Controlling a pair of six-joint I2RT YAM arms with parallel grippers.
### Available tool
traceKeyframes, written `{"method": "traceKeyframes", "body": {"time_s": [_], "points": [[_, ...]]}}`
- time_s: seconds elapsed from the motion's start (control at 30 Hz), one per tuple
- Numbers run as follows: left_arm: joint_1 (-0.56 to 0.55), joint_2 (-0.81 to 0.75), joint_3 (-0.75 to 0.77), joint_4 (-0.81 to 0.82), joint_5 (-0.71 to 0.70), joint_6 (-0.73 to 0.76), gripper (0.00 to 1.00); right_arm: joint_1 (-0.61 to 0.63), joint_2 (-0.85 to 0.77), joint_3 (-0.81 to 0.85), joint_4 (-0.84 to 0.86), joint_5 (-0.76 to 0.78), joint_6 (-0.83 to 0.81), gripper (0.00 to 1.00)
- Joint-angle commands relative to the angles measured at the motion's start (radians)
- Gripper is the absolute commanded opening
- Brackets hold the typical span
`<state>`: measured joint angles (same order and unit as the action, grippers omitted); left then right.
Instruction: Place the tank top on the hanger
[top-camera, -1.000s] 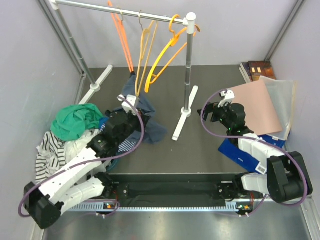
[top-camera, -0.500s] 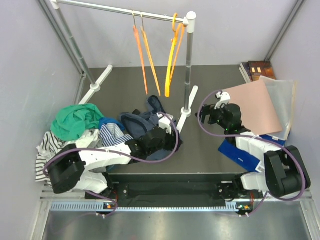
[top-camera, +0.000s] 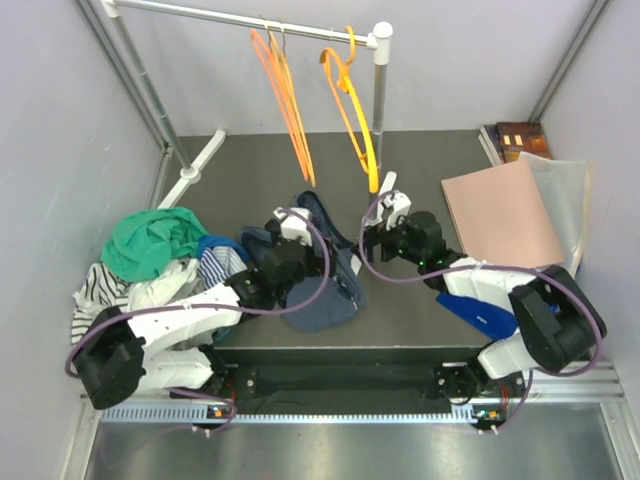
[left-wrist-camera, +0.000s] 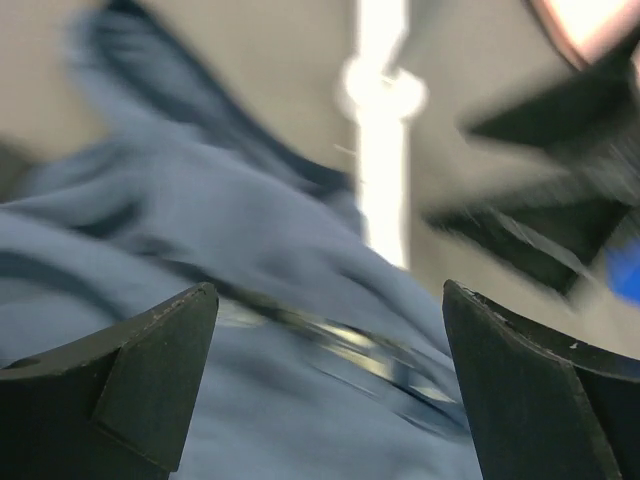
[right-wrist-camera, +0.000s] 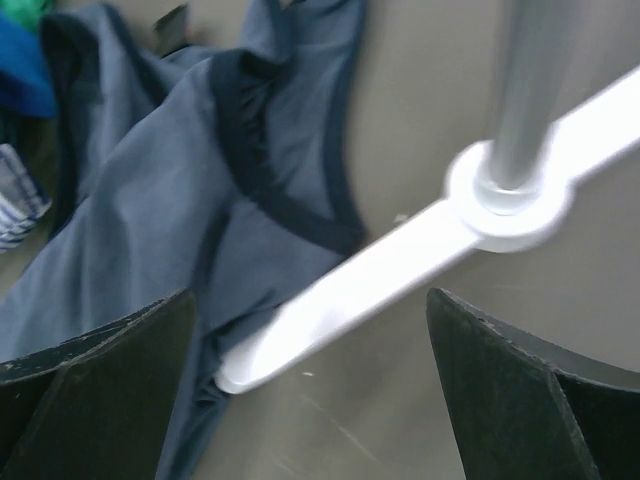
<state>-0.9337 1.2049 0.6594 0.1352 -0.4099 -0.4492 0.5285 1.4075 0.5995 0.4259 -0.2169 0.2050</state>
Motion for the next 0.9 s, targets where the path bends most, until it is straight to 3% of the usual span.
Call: {"method": "traceKeyframes", "body": {"time_s": [0.0, 0.17, 0.27, 0.3, 0.37, 0.4, 0.53, 0.77, 0.8, 0.83, 0.87], "points": [[0.136, -0.045, -0.052, -0.051, 0.002, -0.062, 0.99, 0.059, 0.076, 0.072, 0.086, -0.085, 0.043, 0.97], [0.225, -0.019, -0.076, -0.063, 0.005, -0.101, 0.98, 0.113, 0.157, 0.124, 0.114, -0.157, 0.08, 0.9], [0.314, 0.013, -0.089, -0.056, 0.051, -0.147, 0.94, 0.14, 0.194, 0.144, 0.119, -0.19, 0.096, 0.76], [0.332, 0.019, -0.093, -0.021, 0.057, -0.154, 0.92, 0.148, 0.203, 0.148, 0.117, -0.203, 0.099, 0.63], [0.384, 0.056, -0.099, 0.003, 0.071, -0.177, 0.88, 0.166, 0.205, 0.146, 0.114, -0.214, 0.1, 0.47], [0.4, 0.068, -0.098, 0.016, 0.089, -0.181, 0.87, 0.171, 0.203, 0.143, 0.106, -0.222, 0.1, 0.3], [0.458, 0.186, -0.064, 0.03, 0.121, -0.194, 0.77, 0.208, 0.177, 0.125, 0.07, -0.231, 0.102, 0.01], [0.487, 0.268, -0.034, 0.09, 0.167, -0.174, 0.6, 0.33, 0.096, 0.138, -0.116, -0.259, 0.054, 0.0], [0.492, 0.272, -0.032, 0.102, 0.174, -0.169, 0.54, 0.35, 0.084, 0.158, -0.145, -0.259, 0.025, 0.0], [0.496, 0.283, -0.027, 0.112, 0.183, -0.166, 0.49, 0.382, 0.079, 0.169, -0.169, -0.259, 0.019, 0.02], [0.5, 0.292, -0.021, 0.116, 0.189, -0.163, 0.44, 0.393, 0.074, 0.177, -0.205, -0.259, 0.014, 0.11]]}}
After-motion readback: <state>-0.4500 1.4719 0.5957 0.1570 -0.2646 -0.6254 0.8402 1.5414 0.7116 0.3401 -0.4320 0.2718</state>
